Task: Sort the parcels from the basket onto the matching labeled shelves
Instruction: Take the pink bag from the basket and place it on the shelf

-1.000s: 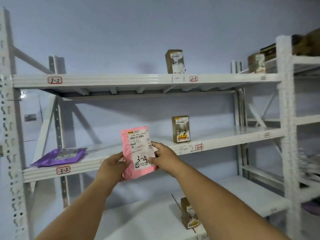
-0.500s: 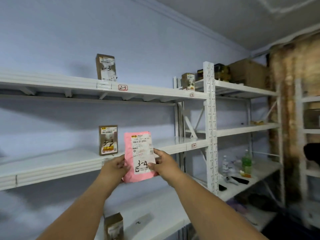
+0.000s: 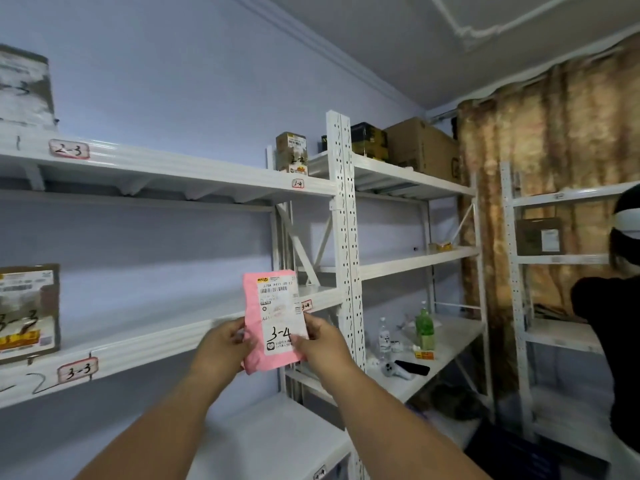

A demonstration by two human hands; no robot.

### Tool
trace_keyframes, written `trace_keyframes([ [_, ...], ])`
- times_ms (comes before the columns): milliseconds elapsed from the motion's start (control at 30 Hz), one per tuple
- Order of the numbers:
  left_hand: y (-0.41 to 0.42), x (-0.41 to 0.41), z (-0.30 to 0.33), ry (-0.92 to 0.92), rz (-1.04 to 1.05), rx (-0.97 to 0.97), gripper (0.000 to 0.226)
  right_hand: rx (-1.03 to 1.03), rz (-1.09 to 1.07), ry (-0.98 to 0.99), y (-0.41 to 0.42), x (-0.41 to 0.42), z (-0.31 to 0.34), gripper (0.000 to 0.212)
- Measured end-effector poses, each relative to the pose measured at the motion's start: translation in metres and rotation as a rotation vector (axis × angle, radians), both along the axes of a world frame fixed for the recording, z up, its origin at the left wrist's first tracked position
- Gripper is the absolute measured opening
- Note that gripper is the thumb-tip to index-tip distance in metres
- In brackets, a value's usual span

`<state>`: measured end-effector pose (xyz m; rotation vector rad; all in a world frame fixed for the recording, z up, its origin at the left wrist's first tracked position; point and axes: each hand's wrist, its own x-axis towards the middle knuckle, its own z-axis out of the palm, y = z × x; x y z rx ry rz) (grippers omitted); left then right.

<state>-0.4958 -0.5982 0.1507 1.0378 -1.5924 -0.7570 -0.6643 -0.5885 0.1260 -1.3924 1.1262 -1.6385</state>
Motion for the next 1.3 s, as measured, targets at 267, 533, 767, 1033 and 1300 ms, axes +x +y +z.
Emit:
trace_keyframes([
  [267,-0.139,-0.069,0.036,-0.002,0.019,-0.042,0.022,-0.043,-0.13,0.011,-0.15,-0.069,0.03,0.047],
  [533,-0.256,-0.131,0.072,-0.097,0.13,-0.033,0.035,-0.057,-0.133,0.085,-0.256,-0.145,0.076,0.052],
  [767,-0.308,-0.162,0.053,-0.349,0.324,0.028,0.024,0.042,-0.152,0.357,-0.322,-0.168,0.069,0.039],
  [1033,-0.333,-0.184,0.056,-0.724,0.597,0.142,0.02,0.084,-0.19,1.074,-0.357,-0.175,0.082,0.027],
  [1300,-0.276,-0.129,0.069,-0.533,0.707,0.048,0.048,-0.063,-0.186,1.061,-0.349,-0.146,0.117,0.03],
])
